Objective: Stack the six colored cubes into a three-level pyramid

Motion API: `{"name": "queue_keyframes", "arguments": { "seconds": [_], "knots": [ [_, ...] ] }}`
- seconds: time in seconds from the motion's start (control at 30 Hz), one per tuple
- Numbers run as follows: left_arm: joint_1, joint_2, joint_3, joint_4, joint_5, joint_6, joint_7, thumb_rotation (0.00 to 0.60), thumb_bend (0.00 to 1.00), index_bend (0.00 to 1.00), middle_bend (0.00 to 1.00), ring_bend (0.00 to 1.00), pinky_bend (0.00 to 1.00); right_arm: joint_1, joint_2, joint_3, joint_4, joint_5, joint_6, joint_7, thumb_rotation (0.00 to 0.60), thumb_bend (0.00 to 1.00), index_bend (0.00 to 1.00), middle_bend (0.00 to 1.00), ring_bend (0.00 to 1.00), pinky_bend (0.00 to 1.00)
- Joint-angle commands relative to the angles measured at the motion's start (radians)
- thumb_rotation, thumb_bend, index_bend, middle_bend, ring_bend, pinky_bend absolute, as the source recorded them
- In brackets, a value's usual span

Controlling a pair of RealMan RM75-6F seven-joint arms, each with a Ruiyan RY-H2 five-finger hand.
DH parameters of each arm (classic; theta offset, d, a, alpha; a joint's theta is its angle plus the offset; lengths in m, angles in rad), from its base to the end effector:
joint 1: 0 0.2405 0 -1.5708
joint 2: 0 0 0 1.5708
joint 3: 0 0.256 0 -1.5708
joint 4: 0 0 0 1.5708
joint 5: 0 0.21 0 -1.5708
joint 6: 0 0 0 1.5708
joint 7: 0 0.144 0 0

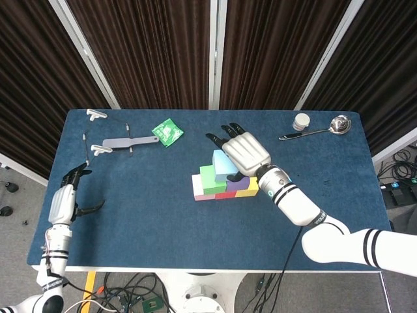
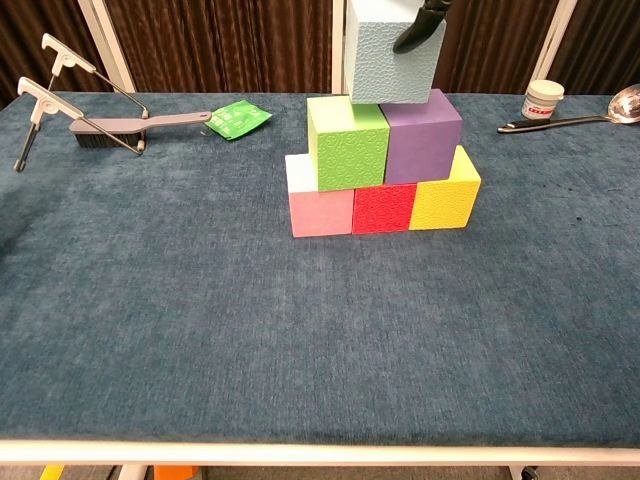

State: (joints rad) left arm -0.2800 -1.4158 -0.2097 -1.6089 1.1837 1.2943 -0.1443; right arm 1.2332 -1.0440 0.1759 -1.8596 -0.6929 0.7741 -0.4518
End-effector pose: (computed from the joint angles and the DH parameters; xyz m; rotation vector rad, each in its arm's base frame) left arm -0.2670 0.2617 0.0703 -1.1076 -1.3614 -1.2058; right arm -0.0070 -0.3814 0.0973 2.0847 -0.7340 0.8711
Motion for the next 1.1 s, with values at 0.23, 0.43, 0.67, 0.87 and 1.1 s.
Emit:
{"name": "queue_keyframes", "arguments": {
  "seconds": [0.23, 0.43, 0.67, 0.87, 1.1],
  "knots": [
    [0.006, -0.001, -0.01, 0.015, -0.008, -0.002, -0.021, 0.6, 0.18, 0.07, 0.18, 0.01, 0.0, 0.0, 0.014, -0.002, 0.025, -0.049, -0.045, 0.023, 0.6, 0.1, 0.0, 0.41, 0.0, 0.0],
    [0.005, -0.005, -0.02, 0.031, -0.017, -0.009, -0.034, 0.6, 0.18, 0.07, 0.18, 0.01, 0.0, -0.001, 0.005, -0.003, 0.052, -0.088, -0.067, 0.042, 0.6, 0.1, 0.0, 0.41, 0.0, 0.0],
    [0.0, -0.006, -0.028, 0.042, -0.027, -0.022, -0.037, 0.6, 0.18, 0.07, 0.18, 0.01, 0.0, -0.024, 0.01, 0.012, 0.061, -0.17, -0.081, 0.102, 0.6, 0.11, 0.0, 0.4, 0.0, 0.0],
    [0.0, -0.01, -0.031, 0.048, -0.036, -0.033, -0.046, 0.6, 0.18, 0.07, 0.18, 0.01, 0.0, -0.042, 0.016, 0.017, 0.08, -0.225, -0.117, 0.16, 0.6, 0.1, 0.0, 0.4, 0.0, 0.0],
    [0.004, -0.015, -0.029, 0.041, -0.025, -0.022, -0.042, 0.6, 0.18, 0.07, 0.18, 0.01, 0.0, -0.054, 0.016, 0.026, 0.113, -0.288, -0.148, 0.214, 0.6, 0.1, 0.0, 0.4, 0.0, 0.0]
  ]
}}
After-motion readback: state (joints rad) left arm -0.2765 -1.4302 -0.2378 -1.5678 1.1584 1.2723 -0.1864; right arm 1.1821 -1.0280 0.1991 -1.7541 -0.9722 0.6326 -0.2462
